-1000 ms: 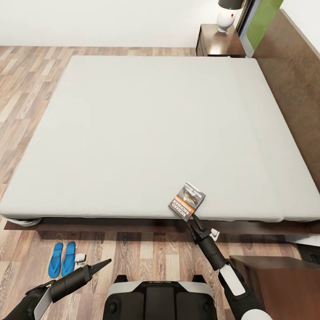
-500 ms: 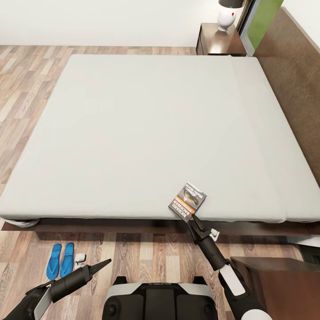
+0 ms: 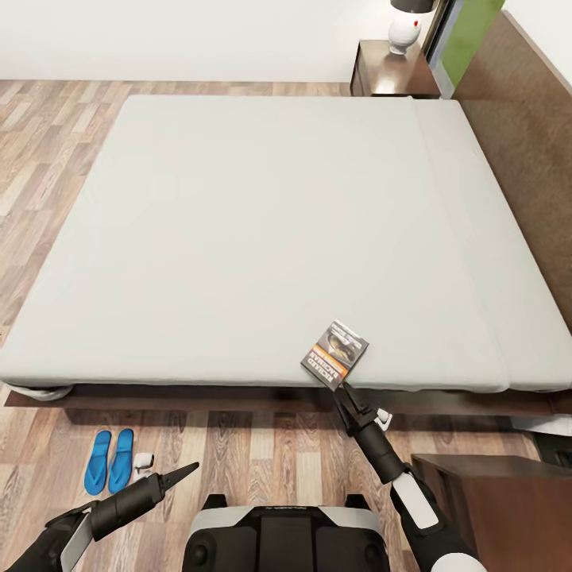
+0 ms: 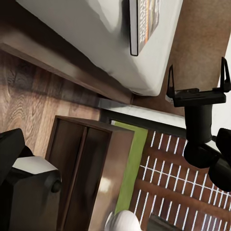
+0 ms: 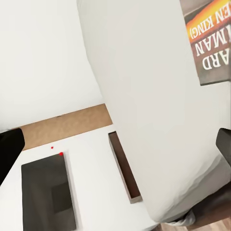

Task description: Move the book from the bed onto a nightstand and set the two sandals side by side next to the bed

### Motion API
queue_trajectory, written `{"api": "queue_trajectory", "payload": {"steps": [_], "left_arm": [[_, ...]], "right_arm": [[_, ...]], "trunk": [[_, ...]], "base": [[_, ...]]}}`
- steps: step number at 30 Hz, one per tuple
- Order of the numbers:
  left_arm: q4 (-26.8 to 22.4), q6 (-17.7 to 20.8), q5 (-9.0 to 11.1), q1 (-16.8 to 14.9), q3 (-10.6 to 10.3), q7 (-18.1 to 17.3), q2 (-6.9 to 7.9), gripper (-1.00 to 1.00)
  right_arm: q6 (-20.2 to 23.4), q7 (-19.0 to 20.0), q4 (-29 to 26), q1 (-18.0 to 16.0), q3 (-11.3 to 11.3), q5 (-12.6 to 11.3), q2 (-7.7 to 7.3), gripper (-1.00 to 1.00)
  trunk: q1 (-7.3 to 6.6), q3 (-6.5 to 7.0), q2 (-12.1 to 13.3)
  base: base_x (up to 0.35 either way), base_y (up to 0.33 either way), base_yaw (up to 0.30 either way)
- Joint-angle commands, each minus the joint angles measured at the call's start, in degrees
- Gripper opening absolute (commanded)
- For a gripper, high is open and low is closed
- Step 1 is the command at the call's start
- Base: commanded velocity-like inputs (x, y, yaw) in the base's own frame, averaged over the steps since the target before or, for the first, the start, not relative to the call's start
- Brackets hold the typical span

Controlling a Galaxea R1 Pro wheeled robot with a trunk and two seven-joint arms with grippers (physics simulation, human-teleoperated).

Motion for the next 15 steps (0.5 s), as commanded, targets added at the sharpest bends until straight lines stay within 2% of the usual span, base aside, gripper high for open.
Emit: {"api": "queue_trajectory", "payload": {"steps": [1,7,11,15], "left_arm": [[0.0,0.6,0.0,0.0,0.1,-0.2,0.0,1.0],[0.0,0.7,0.0,0.0,0.2,-0.2,0.02,1.0],[0.0,0.7,0.0,0.0,0.1,0.2,0.0,1.0],[0.0,0.7,0.1,0.0,0.0,2.4,0.0,1.0]], "right_arm": [[0.5,0.1,0.0,0.0,-0.2,-0.2,0.05,1.0],[0.5,0.1,0.0,0.0,-0.2,-0.2,0.05,1.0],[0.5,0.1,0.0,0.0,-0.2,-0.1,0.05,1.0],[0.5,0.1,0.0,0.0,-0.2,-0.2,0.05,1.0]], "trunk": [[0.0,-0.03,0.0],[0.0,-0.03,0.0],[0.88,-0.75,-1.6],[1.76,-1.47,-3.2]], "base": [[-0.037,0.0,0.0],[-0.01,0.0,0.0],[-0.001,0.0,0.0],[0.0,0.0,0.0]]}}
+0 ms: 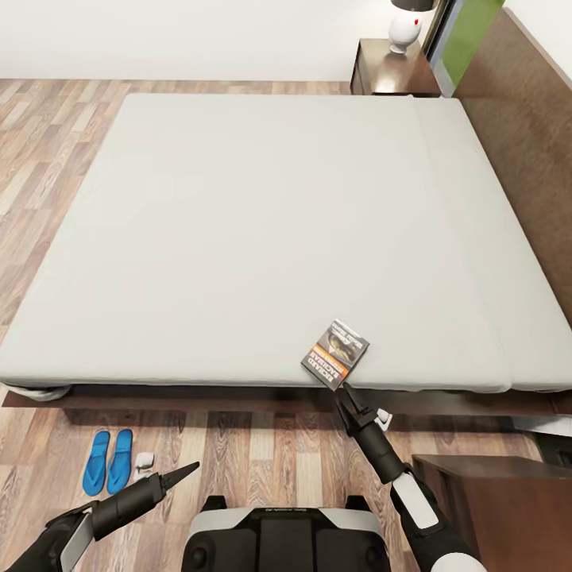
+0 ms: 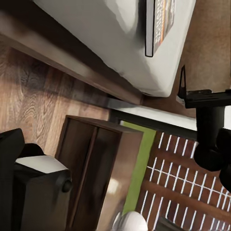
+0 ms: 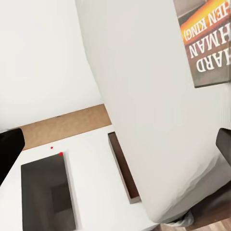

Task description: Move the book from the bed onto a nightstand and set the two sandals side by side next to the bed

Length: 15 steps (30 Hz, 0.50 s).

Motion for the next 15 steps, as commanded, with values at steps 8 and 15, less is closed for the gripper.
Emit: {"api": "queue_trajectory", "payload": {"steps": [8,15], "left_arm": [[0.0,0.6,0.2,0.0,0.0,0.2,0.0,1.0],[0.0,0.7,0.2,0.0,0.1,0.2,0.06,1.0]], "right_arm": [[0.5,0.1,0.0,0.0,-0.2,-0.2,0.05,1.0],[0.5,0.2,0.0,0.0,-0.2,-0.1,0.05,1.0]], "trunk": [[1.77,-1.47,-3.3],[3.31,-2.73,-6.1]], "base": [[0.0,0.0,0.0],[0.0,0.0,0.0]]}}
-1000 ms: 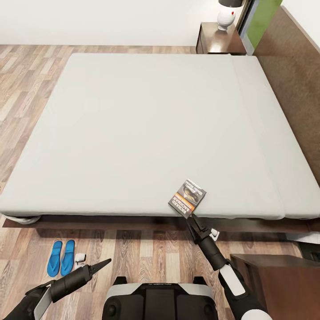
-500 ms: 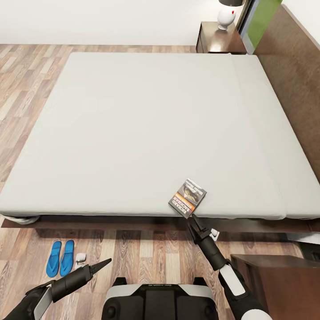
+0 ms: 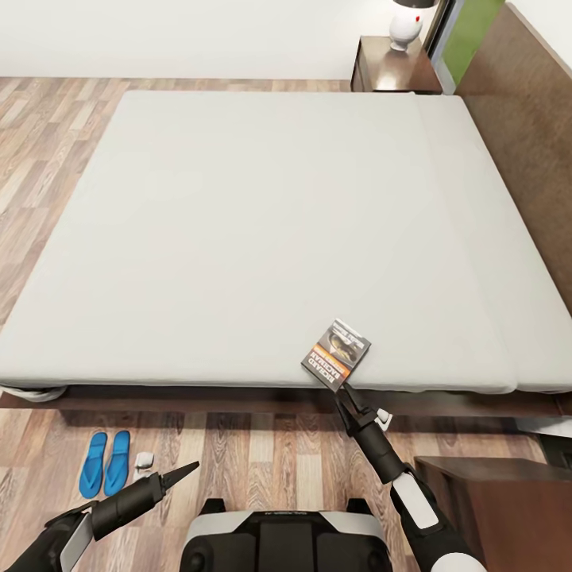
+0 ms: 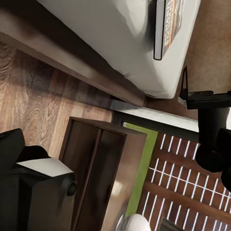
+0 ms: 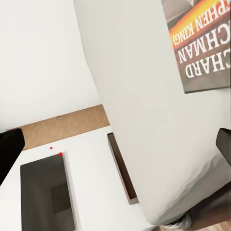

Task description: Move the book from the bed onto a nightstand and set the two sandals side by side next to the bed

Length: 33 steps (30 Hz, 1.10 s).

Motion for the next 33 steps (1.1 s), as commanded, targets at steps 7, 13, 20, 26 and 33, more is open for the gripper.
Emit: {"api": "queue_trajectory", "payload": {"steps": [7,13,20,26,33], "left_arm": [[0.0,0.6,0.1,0.0,0.0,-0.2,-0.05,1.0],[0.0,0.6,0.1,0.0,0.0,-0.2,-0.06,1.0],[0.0,0.6,0.1,0.0,0.0,-0.2,-0.06,1.0],[0.0,0.6,0.1,0.0,0.0,-0.2,-0.06,1.0],[0.0,0.6,0.1,0.0,0.0,-0.2,-0.06,1.0]], "right_arm": [[0.5,0.1,0.0,0.0,-0.2,-0.2,0.05,1.0],[0.5,0.1,0.0,0.0,-0.2,-0.2,0.05,1.0],[0.5,0.1,0.0,0.0,-0.2,-0.2,0.05,1.0],[0.5,0.1,0.0,0.0,-0.2,-0.2,0.05,1.0],[0.5,0.1,0.0,0.0,-0.2,-0.1,0.05,1.0]], "trunk": [[1.55,-1.29,-2.8],[2.87,-2.37,-5.3],[4.4,-3.62,-8.1],[5.72,-4.7,-10.5],[7.26,-5.96,-13.3]], "base": [[0.0,0.0,0.0],[0.0,0.0,0.0],[0.0,0.0,0.0],[0.0,0.0,0.0],[0.0,0.0,0.0]]}}
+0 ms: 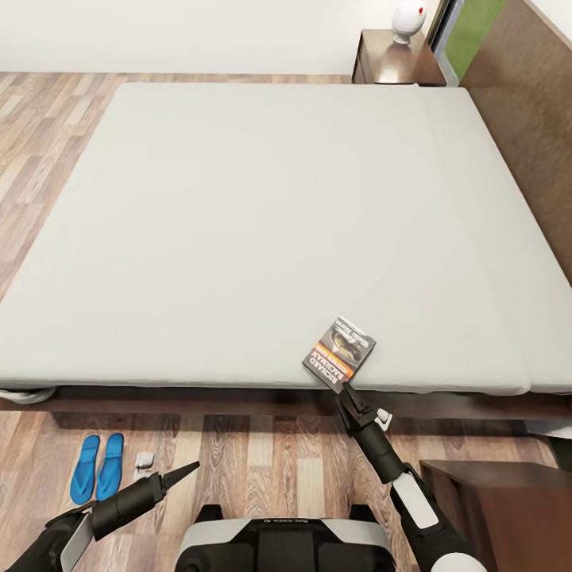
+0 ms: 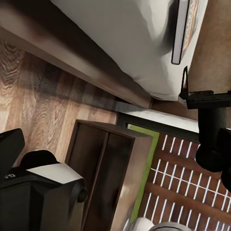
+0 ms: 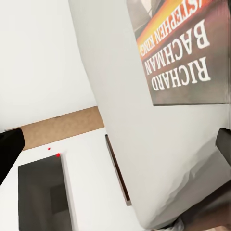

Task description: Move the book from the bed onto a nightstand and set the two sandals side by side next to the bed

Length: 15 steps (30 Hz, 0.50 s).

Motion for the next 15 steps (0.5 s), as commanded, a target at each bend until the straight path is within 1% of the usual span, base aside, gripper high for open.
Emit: {"api": "queue_trajectory", "payload": {"steps": [1,15], "left_arm": [[0.0,0.6,0.1,0.0,0.1,-0.2,0.0,1.0],[0.0,0.6,0.1,0.0,0.1,-0.2,0.0,1.0]], "right_arm": [[0.5,0.1,0.0,0.0,-0.2,-0.2,0.05,1.0],[0.5,0.1,0.1,0.0,-0.2,-0.2,0.05,1.0]], "trunk": [[0.23,-0.21,-0.4],[3.3,-2.72,-6.0]], "base": [[0.0,0.0,0.0],[0.0,0.0,0.0]]}}
